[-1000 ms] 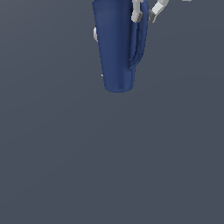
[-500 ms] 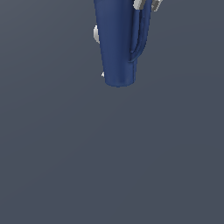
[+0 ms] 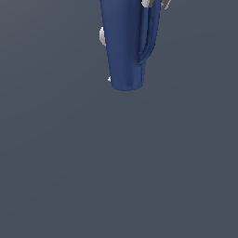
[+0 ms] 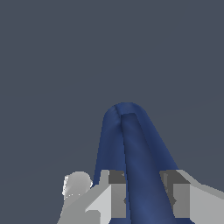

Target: Pick up the object and move it to a goal position.

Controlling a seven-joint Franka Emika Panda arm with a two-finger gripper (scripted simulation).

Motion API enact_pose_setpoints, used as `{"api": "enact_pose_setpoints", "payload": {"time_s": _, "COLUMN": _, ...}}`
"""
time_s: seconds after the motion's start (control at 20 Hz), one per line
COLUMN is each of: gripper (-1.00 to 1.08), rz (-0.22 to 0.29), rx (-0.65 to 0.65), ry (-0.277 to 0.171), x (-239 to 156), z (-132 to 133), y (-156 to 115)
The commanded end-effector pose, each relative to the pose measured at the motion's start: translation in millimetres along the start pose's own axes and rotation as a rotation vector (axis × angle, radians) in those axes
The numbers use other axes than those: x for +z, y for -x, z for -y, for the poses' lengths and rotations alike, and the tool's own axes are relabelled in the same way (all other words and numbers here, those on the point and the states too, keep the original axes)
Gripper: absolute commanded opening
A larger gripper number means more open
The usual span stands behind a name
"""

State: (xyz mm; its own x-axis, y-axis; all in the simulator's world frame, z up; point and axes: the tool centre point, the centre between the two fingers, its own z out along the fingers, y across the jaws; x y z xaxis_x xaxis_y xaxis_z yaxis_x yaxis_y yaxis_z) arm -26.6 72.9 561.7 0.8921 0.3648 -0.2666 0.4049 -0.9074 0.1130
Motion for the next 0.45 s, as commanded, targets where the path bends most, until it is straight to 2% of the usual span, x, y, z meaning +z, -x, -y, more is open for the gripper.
{"api": "enact_pose_setpoints", "payload": {"time_s": 0.0, "gripper": -1.00, "rz": -0.003, "rx": 0.001, "ry": 0.001, "x": -5.7, "z": -0.7, "y": 7.3}}
{"api": "enact_pose_setpoints", "payload": {"time_s": 0.4, "gripper": -1.00, "rz": -0.003, "rx": 0.001, "ry": 0.001, "x": -20.3, "z": -2.0, "y": 30.3}}
